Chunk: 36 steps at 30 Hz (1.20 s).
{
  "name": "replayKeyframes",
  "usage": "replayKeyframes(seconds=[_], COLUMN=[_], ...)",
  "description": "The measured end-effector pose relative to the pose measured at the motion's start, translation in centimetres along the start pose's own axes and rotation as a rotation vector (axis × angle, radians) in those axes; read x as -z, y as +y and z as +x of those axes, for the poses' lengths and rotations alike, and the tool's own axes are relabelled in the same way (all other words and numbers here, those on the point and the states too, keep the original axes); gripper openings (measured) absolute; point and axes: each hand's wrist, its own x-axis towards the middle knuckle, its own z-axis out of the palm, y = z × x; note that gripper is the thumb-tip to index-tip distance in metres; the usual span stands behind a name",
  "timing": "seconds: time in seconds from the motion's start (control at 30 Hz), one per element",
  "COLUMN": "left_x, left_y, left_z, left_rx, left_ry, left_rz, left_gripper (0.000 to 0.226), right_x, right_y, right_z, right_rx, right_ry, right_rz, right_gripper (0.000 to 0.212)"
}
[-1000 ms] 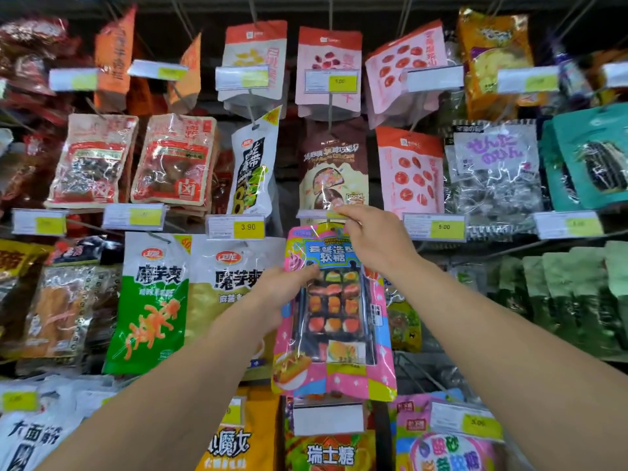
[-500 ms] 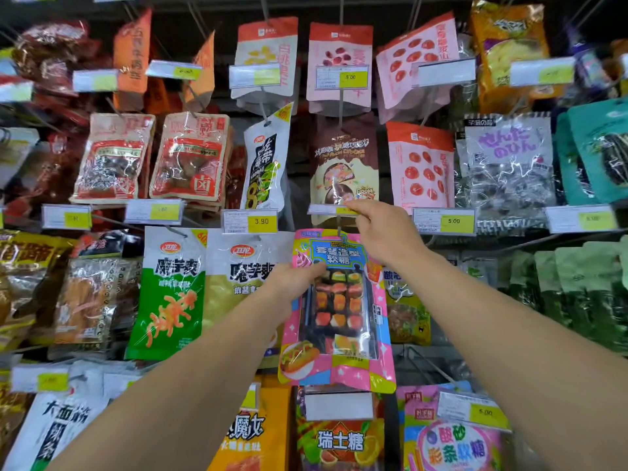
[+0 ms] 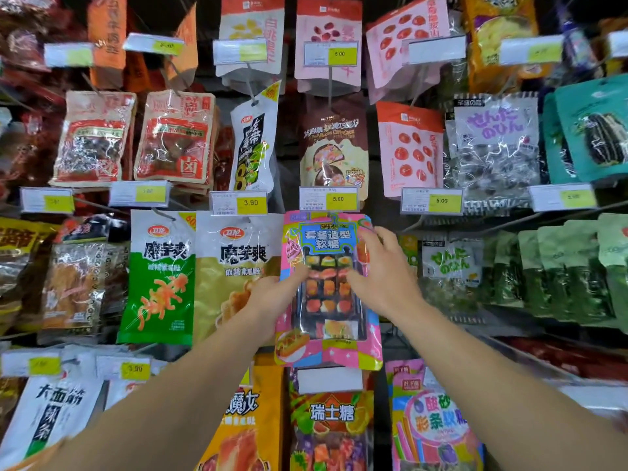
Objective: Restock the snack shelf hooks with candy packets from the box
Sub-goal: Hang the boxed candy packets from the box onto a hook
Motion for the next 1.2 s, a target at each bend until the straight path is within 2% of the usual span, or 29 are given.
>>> replayKeyframes(seconds=[0.03,0.07,0.17,0.27,0.4,0.47,0.57,0.7,1.0,1.2], left_x=[0.1,0.1,0.6,1.3,2.0,2.1,1.8,1.9,3.1,5.2], left_y=[-0.2,-0.7,-2.1,-2.7,-2.1,-1.2,0.0,0.4,-1.4,-1.5], left_z=[-0.6,-0.7,-1.0,-2.0,-2.9,-2.8,-2.5,-2.8,-4.1,-5.5], left_rx=[0.006,0.012,-0.017,-0.182,-0.392,-0.434,-0.425,-0.37,-0.259,-0.271], left_ry=[0.019,0.03,-0.005,0.011,0.089,0.119,0.108,0.03,-0.102,-0.14], left_rz=[-0.008,0.004,0.143,0.339,0.505,0.613,0.69,0.753,0.75,0.716], left_gripper=[0.043,0.043,0.057,0.045,0.052,0.043,0.034,0.046,0.067,0.064], right_x=[-0.6,-1.0,-2.0,-2.6,-2.4,-2.3,-2.2,-2.4,-2.7,-2.8], right_y=[0.4,0.7,1.4,1.9,1.6,1.1,0.6,0.5,0.4,-2.0], right_z=[-0.8,-1.6,-3.6,-4.6,-4.4,-3.8,-3.1,-3.4,-4.9,-6.1], right_rx=[-0.066,-0.129,-0.206,-0.194,-0.179,-0.161,-0.167,-0.197,-0.314,-0.307], right_ry=[-0.035,-0.081,-0.175,-0.141,-0.085,-0.07,-0.078,-0.113,-0.374,-0.406], right_rz=[0.061,0.149,0.316,0.334,0.296,0.26,0.207,0.168,0.094,0.044], right_gripper=[0.071,0.075,0.084,0.079,0.07,0.061,0.054,0.056,0.083,0.071])
